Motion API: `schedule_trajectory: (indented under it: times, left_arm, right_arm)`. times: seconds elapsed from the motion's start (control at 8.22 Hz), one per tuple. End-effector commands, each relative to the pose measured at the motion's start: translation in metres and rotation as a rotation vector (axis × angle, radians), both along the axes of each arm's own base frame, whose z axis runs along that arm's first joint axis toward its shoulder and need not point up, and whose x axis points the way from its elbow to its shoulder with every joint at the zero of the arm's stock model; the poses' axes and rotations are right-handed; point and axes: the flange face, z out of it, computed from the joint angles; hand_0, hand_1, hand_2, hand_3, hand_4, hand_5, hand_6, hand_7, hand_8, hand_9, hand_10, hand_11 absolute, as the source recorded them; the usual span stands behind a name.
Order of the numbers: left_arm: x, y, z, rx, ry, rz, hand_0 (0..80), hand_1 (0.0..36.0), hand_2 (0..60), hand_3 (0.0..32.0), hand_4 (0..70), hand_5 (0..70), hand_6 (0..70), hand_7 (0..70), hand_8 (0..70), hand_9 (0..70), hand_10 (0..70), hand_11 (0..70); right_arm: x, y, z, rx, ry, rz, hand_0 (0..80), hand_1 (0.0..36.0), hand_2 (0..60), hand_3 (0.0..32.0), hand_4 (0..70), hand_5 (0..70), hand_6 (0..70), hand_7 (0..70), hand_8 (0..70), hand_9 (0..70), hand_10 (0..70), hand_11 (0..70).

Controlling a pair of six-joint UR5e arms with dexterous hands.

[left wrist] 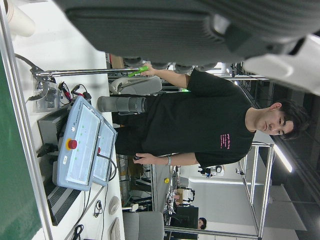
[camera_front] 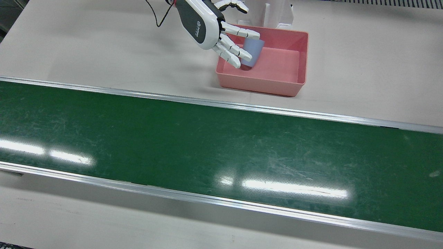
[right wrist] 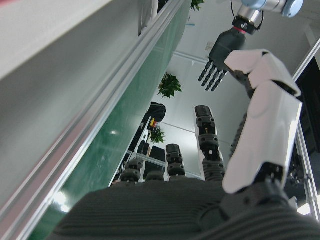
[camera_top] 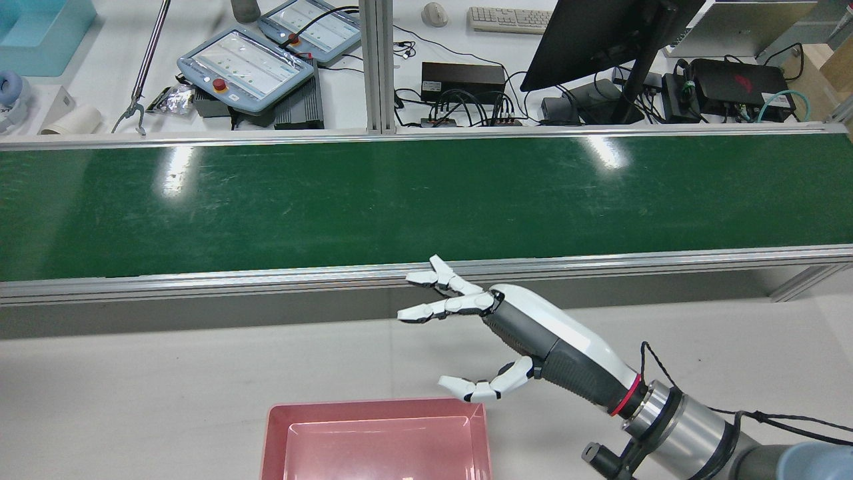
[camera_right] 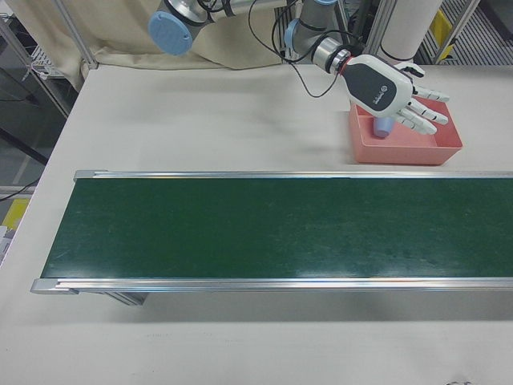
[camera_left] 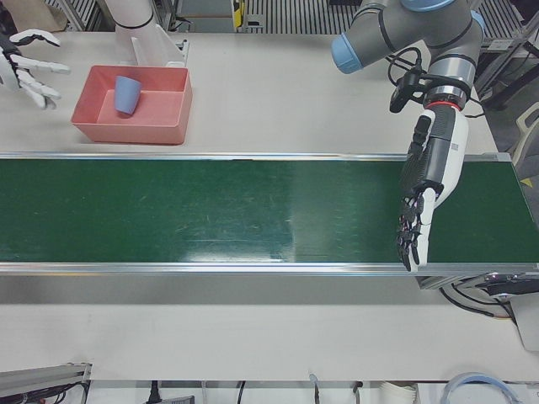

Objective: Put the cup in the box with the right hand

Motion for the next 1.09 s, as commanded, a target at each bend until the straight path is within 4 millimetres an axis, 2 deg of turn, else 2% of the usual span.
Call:
schedule_trajectory:
  times: [0.0,0.12,0.24,0.36,0.49,0.61,0.73,0.85,0.97]
  left_arm:
    - [0.000,0.000,0.001,0.000,0.000,0.000,0.0,0.0,0.0,0.0,0.0,0.0,0.0,0.0,0.0,0.0,0.0,0.0]
    - [0.000,0.000,0.000,0.002,0.000,0.000,0.0,0.0,0.0,0.0,0.0,0.0,0.0,0.0,0.0,0.0,0.0,0.0]
    - [0.000,0.000,0.001,0.000,0.000,0.000,0.0,0.0,0.0,0.0,0.0,0.0,0.0,0.0,0.0,0.0,0.0,0.0]
    - [0.000,0.000,0.000,0.002,0.000,0.000,0.0,0.0,0.0,0.0,0.0,0.0,0.0,0.0,0.0,0.0,0.0,0.0]
    - [0.000,0.000,0.001,0.000,0.000,0.000,0.0,0.0,0.0,0.0,0.0,0.0,0.0,0.0,0.0,0.0,0.0,0.0]
    - [0.000,0.000,0.001,0.000,0.000,0.000,0.0,0.0,0.0,0.0,0.0,0.0,0.0,0.0,0.0,0.0,0.0,0.0]
    - [0.000,0.000,0.001,0.000,0.000,0.000,0.0,0.0,0.0,0.0,0.0,0.0,0.0,0.0,0.0,0.0,0.0,0.0]
    - [0.000,0.000,0.001,0.000,0.000,0.000,0.0,0.0,0.0,0.0,0.0,0.0,0.0,0.0,0.0,0.0,0.0,0.0]
    - [0.000,0.000,0.001,0.000,0.000,0.000,0.0,0.0,0.0,0.0,0.0,0.0,0.0,0.0,0.0,0.0,0.0,0.0]
  right_arm:
    - [0.139,-0.111,0.056,-0.129,-0.006,0.311,50.9,20.7,26.6,0.0,17.6,6.2,6.8,21.3,2.2,7.4,6.1,10.9]
    - [0.189,-0.150,0.086,-0.169,0.026,0.396,51.5,19.7,22.8,0.0,19.6,6.2,6.6,20.0,2.2,7.2,6.3,11.2]
    - [0.240,-0.192,0.143,-0.274,0.069,0.448,51.8,19.8,21.8,0.0,18.4,6.2,6.1,17.3,1.8,6.2,6.1,11.0]
    - [0.297,-0.217,0.200,-0.376,0.108,0.517,50.2,20.9,27.8,0.0,13.3,6.2,5.3,12.9,1.1,4.7,6.1,10.9]
    - [0.345,-0.230,0.238,-0.419,0.134,0.574,51.4,17.9,16.6,0.0,15.7,6.1,5.0,11.5,1.0,4.3,6.2,11.2]
    - [0.374,-0.231,0.275,-0.447,0.134,0.620,51.2,17.7,15.6,0.0,15.8,5.9,4.5,9.9,0.3,3.0,5.0,9.4]
    - [0.386,-0.223,0.308,-0.493,0.145,0.631,49.3,15.6,13.9,0.0,11.8,5.0,3.6,7.2,0.0,1.2,3.4,6.8]
    - [0.388,-0.215,0.319,-0.519,0.135,0.622,45.0,13.5,17.6,5.2,3.4,4.2,1.4,4.8,0.0,0.8,2.1,4.6]
    - [0.388,-0.213,0.315,-0.513,0.124,0.619,34.8,7.4,14.9,11.0,1.1,2.7,0.3,2.9,0.5,2.4,1.7,3.5]
